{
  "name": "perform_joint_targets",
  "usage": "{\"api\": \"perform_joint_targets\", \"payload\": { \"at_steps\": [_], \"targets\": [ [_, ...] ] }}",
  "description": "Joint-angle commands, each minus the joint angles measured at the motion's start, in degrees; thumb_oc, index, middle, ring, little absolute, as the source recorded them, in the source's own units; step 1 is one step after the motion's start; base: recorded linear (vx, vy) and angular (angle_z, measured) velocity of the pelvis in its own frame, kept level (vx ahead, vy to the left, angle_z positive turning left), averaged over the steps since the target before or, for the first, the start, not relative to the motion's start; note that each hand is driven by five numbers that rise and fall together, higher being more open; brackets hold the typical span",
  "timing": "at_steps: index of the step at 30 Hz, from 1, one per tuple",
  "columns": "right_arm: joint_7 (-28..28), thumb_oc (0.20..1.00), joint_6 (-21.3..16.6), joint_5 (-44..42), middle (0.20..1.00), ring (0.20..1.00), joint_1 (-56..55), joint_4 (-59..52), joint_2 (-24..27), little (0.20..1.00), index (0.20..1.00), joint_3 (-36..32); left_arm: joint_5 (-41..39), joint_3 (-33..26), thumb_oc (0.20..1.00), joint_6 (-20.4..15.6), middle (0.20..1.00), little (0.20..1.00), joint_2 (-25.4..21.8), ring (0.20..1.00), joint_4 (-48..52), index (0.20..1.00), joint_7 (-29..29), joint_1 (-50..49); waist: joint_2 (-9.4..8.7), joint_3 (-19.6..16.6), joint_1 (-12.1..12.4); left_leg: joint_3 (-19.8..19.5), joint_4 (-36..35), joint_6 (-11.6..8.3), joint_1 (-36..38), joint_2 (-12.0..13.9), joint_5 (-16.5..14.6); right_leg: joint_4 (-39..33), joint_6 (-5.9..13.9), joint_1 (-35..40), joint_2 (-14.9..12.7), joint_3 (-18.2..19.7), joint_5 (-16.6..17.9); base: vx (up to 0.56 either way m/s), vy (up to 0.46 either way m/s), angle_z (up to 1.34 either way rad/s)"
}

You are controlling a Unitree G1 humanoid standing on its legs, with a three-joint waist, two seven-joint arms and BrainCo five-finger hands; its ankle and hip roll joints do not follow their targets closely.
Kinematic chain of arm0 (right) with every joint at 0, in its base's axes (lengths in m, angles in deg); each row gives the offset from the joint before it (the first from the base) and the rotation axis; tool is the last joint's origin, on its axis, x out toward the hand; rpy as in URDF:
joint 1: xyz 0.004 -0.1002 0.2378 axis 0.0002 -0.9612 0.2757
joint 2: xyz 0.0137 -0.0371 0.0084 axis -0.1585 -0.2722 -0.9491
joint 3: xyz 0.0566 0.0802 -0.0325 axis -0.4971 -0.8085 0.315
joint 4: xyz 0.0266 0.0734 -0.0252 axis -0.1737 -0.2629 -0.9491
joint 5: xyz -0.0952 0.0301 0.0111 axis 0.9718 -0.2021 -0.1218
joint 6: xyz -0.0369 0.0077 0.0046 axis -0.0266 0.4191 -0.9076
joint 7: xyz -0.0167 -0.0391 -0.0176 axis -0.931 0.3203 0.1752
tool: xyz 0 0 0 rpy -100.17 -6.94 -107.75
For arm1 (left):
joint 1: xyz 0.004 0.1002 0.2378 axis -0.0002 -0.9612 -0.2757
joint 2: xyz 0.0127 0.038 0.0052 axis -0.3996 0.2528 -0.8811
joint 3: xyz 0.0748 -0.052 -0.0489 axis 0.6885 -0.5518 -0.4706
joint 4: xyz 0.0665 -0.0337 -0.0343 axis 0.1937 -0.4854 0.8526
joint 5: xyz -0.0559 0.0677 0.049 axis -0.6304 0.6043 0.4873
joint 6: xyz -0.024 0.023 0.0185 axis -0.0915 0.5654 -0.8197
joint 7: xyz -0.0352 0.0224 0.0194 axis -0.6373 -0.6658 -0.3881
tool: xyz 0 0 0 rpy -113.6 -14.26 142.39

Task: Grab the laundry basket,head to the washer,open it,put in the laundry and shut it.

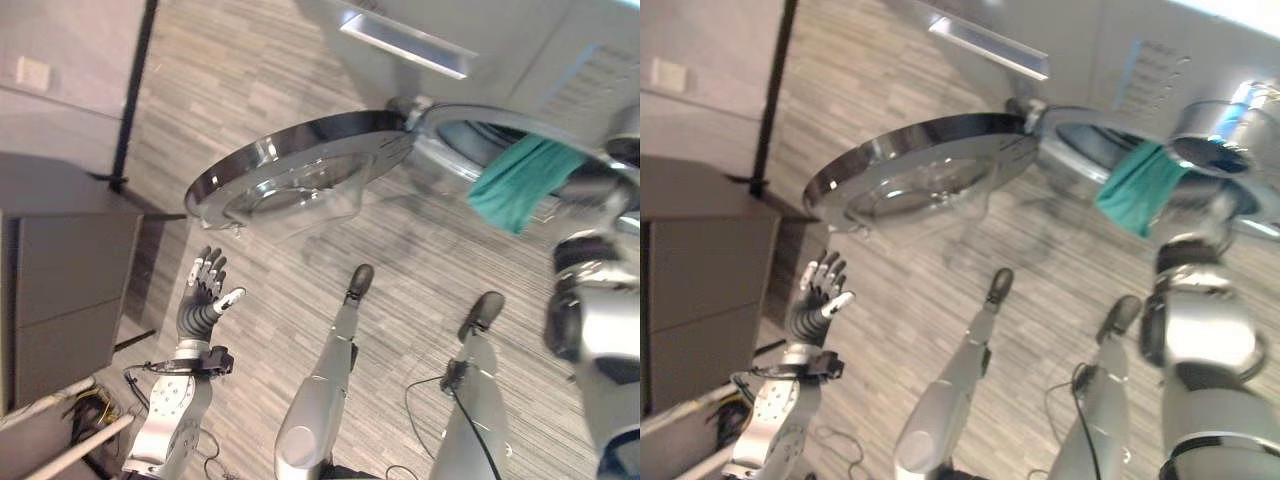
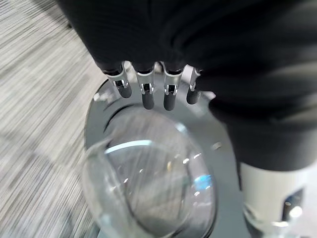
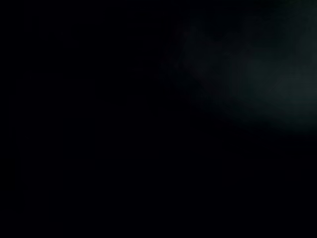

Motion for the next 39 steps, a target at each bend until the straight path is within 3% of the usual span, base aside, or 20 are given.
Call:
{"api": "perform_joint_targets", "payload": {
  "at_steps": [1, 2, 3, 9, 11, 14, 16, 20, 21, 25, 28, 34, 36, 39],
  "targets": [
    [-1.52, 0.200, 3.12, 1.77, 0.200, 0.200, 16.46, -7.19, 14.72, 0.200, 0.200, 13.52, -1.11, 2.34, 1.000, -2.43, 1.000, 1.000, -1.00, 1.000, -1.34, 1.000, -1.01, 3.80, -3.15, 0.26, -1.06, 6.45, -4.50, -1.62, 7.78, 3.64, -2.25, 6.91, -3.47, -4.90, 2.92, 5.80, -14.69, 0.01, -0.073, 0.36],
    [-1.80, 0.200, 4.03, 2.66, 0.200, 0.200, 18.03, -6.61, 15.50, 0.200, 0.200, 15.97, -1.17, 2.37, 1.000, -2.35, 1.000, 1.000, -1.39, 1.000, -1.38, 1.000, -1.07, 3.78, -3.75, 0.31, -1.29, 6.61, -4.50, -1.72, 7.37, 3.79, -2.20, 7.15, -3.61, -5.52, 3.09, 5.67, -14.81, 0.02, -0.057, 0.38],
    [-2.26, 1.000, 5.72, 2.43, 1.000, 1.000, 20.48, -4.19, 15.54, 1.000, 1.000, 19.32, -1.47, 2.86, 1.000, -1.80, 1.000, 1.000, -1.03, 1.000, -1.37, 1.000, -1.48, 4.41, -3.98, 0.51, -2.15, 7.47, -4.50, -1.97, 6.49, 4.15, -1.91, 7.80, -3.92, -6.59, 3.31, 5.63, -15.19, 0.03, -0.082, 0.24],
    [-2.93, 1.000, 6.33, -2.95, 1.000, 1.000, 10.85, -0.52, 8.53, 1.000, 1.000, 10.79, -1.33, 3.29, 1.000, -0.60, 1.000, 1.000, -1.86, 1.000, -0.22, 1.000, -1.52, 5.56, -3.93, 2.87, -4.32, 9.59, -4.50, -2.35, 6.94, 5.03, -1.53, 7.57, -4.27, -5.85, 3.81, 4.72, -15.00, 0.00, -0.052, 0.10],
    [-4.38, 1.000, 3.48, -7.36, 1.000, 1.000, 5.15, -5.41, 3.82, 1.000, 1.000, 5.19, -1.32, 2.56, 1.000, -0.44, 1.000, 1.000, -1.34, 1.000, -0.58, 1.000, -1.30, 5.73, -3.44, 3.69, -4.65, 10.21, -4.50, -2.32, 7.62, 5.03, -1.90, 6.68, -3.97, -4.80, 3.71, 4.55, -14.49, -0.03, 0.016, 0.00],
    [-2.18, 1.000, -0.31, 9.09, 1.000, 1.000, -2.27, -26.01, 3.96, 1.000, 1.000, 8.75, -1.38, 1.21, 1.000, -1.44, 1.000, 1.000, -1.46, 1.000, -1.50, 1.000, -2.77, 5.25, -3.99, 4.71, -5.91, 11.54, -4.50, -2.06, 9.26, 4.88, -2.10, 5.27, -3.33, -2.78, 2.97, 4.49, -12.90, -0.04, 0.065, -0.11],
    [-1.51, 1.000, -1.04, 15.78, 1.000, 1.000, -6.28, -33.72, 4.31, 1.000, 1.000, 8.94, -1.10, 0.25, 1.000, -1.61, 1.000, 1.000, -1.99, 1.000, -1.21, 1.000, -3.18, 4.86, -4.13, 5.15, -6.52, 12.09, -4.50, -1.76, 9.83, 4.78, -2.41, 4.26, -2.84, -1.85, 2.61, 4.44, -11.72, -0.03, 0.084, -0.13],
    [2.69, 1.000, -3.50, 29.37, 1.000, 1.000, -18.71, -50.99, -0.16, 1.000, 1.000, 0.66, 0.31, -2.33, 1.000, -2.31, 1.000, 1.000, -2.01, 1.000, -0.22, 1.000, -2.68, 4.43, -4.49, 5.67, -8.01, 13.00, -4.42, -1.04, 11.22, 4.31, -3.40, 1.70, -1.62, 0.76, 1.72, 4.70, -9.55, -0.02, 0.102, -0.05],
    [5.24, 1.000, -3.77, 35.20, 1.000, 1.000, -24.61, -56.97, -5.22, 1.000, 1.000, -3.40, 0.52, -3.31, 1.000, -2.47, 1.000, 1.000, -1.61, 1.000, -0.05, 1.000, -2.32, 3.77, -4.50, 6.00, -8.78, 13.65, -4.29, -0.70, 11.78, 3.89, -3.88, 0.57, -1.16, 1.92, 1.13, 5.00, -8.47, -0.02, 0.143, -0.01],
    [8.31, 1.000, -0.93, 40.03, 1.000, 1.000, -25.46, -55.24, -7.53, 1.000, 1.000, -3.81, 0.20, -4.17, 1.000, -2.78, 1.000, 1.000, -1.96, 1.000, 0.58, 1.000, -1.84, 3.68, -4.02, 5.94, -8.89, 14.17, -4.00, -0.14, 11.91, 3.08, -4.42, 0.00, -0.77, 2.54, 0.08, 5.54, -7.49, -0.02, 0.080, -0.03],
    [10.62, 1.000, -0.17, 38.07, 1.000, 1.000, -20.61, -48.83, -6.84, 1.000, 1.000, -3.69, -0.43, -4.35, 1.000, -2.95, 1.000, 1.000, -2.56, 1.000, 0.82, 1.000, -1.24, 3.38, -3.28, 5.60, -8.02, 14.21, -3.90, 0.12, 11.55, 2.51, -4.67, -0.06, -0.39, 2.39, -0.91, 5.77, -7.10, -0.02, 0.052, 0.04],
    [11.54, 1.000, -0.38, 30.77, 1.000, 1.000, -10.57, -39.35, -3.15, 1.000, 1.000, -2.60, -0.85, -3.49, 1.000, -2.71, 1.000, 1.000, -2.96, 1.000, 1.62, 1.000, -1.49, 2.91, -2.43, 5.08, -6.67, 14.29, -4.29, -0.08, 10.72, 2.12, -4.44, 0.95, -0.29, 1.41, -1.48, 5.79, -7.72, 0.00, 0.001, 0.00],
    [11.62, 1.000, 0.49, 23.17, 1.000, 1.000, -3.03, -28.04, -0.39, 1.000, 1.000, -0.28, -1.67, -1.67, 1.000, -2.94, 1.000, 1.000, -4.70, 1.000, 1.34, 1.000, -1.75, 3.18, -2.71, 4.14, -5.42, 13.57, -4.48, -0.52, 10.57, 2.33, -4.18, 1.38, -0.45, 1.66, -1.49, 5.24, -8.36, 0.02, -0.070, 0.01],
    [7.34, 1.000, 4.12, 16.20, 1.000, 1.000, 6.00, -14.26, 2.40, 1.000, 1.000, 6.42, -1.95, -0.69, 1.000, -2.85, 1.000, 1.000, -5.31, 1.000, 1.04, 1.000, -1.16, 4.65, -2.69, 3.91, -4.63, 13.11, -4.50, -1.00, 10.04, 2.58, -3.93, 1.38, -0.60, 1.48, -1.40, 4.71, -8.71, 0.01, -0.050, 0.03]
  ]
}}
